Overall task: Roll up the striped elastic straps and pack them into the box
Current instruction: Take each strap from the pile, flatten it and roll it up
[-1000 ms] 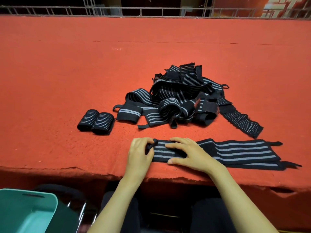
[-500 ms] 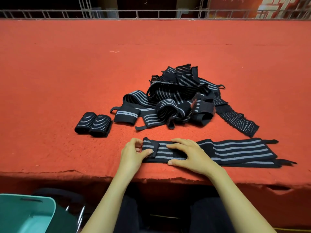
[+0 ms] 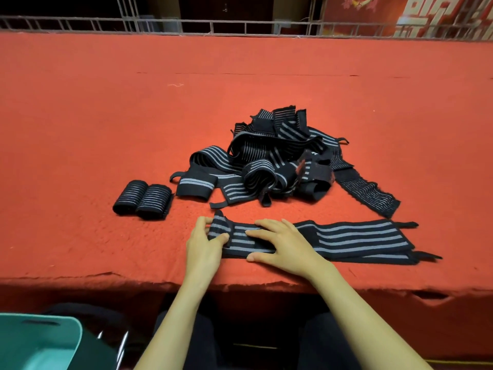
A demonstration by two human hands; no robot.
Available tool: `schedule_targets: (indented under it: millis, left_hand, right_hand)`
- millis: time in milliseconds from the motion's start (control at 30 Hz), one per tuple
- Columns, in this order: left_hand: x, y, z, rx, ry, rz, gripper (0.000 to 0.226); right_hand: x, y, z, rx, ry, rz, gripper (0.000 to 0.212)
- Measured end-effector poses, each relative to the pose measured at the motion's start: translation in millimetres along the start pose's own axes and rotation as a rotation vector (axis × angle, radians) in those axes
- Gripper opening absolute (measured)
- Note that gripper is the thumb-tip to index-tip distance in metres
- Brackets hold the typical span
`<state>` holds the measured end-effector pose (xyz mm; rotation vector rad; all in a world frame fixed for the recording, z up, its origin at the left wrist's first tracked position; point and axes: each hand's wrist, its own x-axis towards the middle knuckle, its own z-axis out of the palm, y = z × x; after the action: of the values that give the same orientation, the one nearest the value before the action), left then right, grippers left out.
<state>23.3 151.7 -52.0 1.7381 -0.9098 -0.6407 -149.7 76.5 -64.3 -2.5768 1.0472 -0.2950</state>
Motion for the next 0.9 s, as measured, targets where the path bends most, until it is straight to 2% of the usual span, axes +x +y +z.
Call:
schedule_targets:
  millis: [133, 233, 333, 467, 633, 700, 800, 900]
  left_hand:
    - [2, -9, -22, 0.198, 0.157, 0.114, 0.035]
    - [0, -15, -21, 0.302, 0.203, 0.219, 0.043]
    - [1, -15, -11, 0.423, 0.153, 0.337, 0.045]
    - [-3, -12, 0, 0.475, -0.030, 0.440, 0.037]
    - [-5, -2, -11, 0.210, -0.183, 0.268, 0.022]
    - [-2, -5, -21, 0.109, -0.246, 0.178, 0.031]
    - [1, -8, -25, 0.011, -0.211, 0.110, 0.034]
    - [3, -6, -18, 0.037, -0.148, 0.112, 0.043]
  right_hand:
    - [27, -31, 12, 0.008, -0.048, -0.036, 0.064]
    - [32, -36, 14, -0.004, -0.065, -0.041, 0.067]
    - [23, -26, 9, -0.044, -0.045, 0.013, 0.073]
    - [5, -6, -5, -0.063, -0.029, 0.161, 0.084]
    - [-12, 13, -4, 0.022, 0.036, 0.174, 0.089]
    - [-15, 17, -1, 0.039, 0.056, 0.146, 0.092]
    - [-16, 19, -6, 0.044, 0.045, 0.151, 0.088]
    - [-16, 16, -11, 0.009, 0.037, 0.179, 0.084]
